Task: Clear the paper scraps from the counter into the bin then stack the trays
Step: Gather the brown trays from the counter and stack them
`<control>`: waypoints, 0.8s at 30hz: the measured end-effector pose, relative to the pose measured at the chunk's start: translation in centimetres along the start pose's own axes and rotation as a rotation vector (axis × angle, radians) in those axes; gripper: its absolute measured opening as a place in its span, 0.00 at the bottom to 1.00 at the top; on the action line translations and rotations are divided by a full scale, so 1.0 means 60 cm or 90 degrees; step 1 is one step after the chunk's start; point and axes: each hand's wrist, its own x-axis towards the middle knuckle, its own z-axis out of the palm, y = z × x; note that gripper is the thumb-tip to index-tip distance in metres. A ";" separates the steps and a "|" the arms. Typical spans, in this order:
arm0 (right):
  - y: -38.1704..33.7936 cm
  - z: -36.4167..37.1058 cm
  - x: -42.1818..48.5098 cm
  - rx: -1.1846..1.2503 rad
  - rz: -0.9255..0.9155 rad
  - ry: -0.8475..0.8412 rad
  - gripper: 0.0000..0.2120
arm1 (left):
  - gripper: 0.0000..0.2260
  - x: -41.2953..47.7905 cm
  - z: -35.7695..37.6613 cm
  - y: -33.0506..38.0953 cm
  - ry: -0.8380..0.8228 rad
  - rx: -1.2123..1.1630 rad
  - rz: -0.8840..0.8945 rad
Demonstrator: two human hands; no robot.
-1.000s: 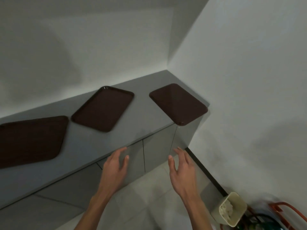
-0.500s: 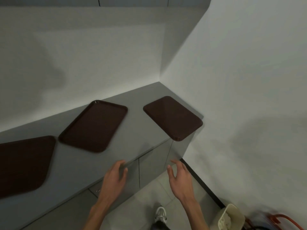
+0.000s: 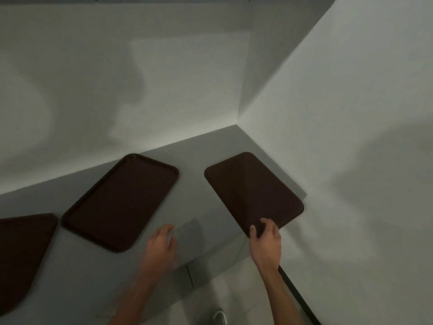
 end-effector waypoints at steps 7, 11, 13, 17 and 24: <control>0.056 0.032 0.122 0.333 0.438 -0.011 0.43 | 0.12 0.035 0.018 -0.005 -0.006 0.013 0.025; 0.099 0.064 0.159 0.504 0.429 -0.028 0.30 | 0.12 0.067 0.025 0.013 -0.029 0.001 0.032; 0.060 0.038 0.151 0.629 0.383 -0.024 0.33 | 0.11 0.087 0.024 0.027 -0.036 -0.036 0.034; -0.039 -0.030 0.134 0.811 0.281 -0.051 0.30 | 0.08 0.124 0.008 0.069 -0.051 -0.122 0.021; -0.214 -0.137 0.096 0.575 -0.051 -0.030 0.29 | 0.14 0.139 -0.086 0.248 -0.111 -0.372 0.043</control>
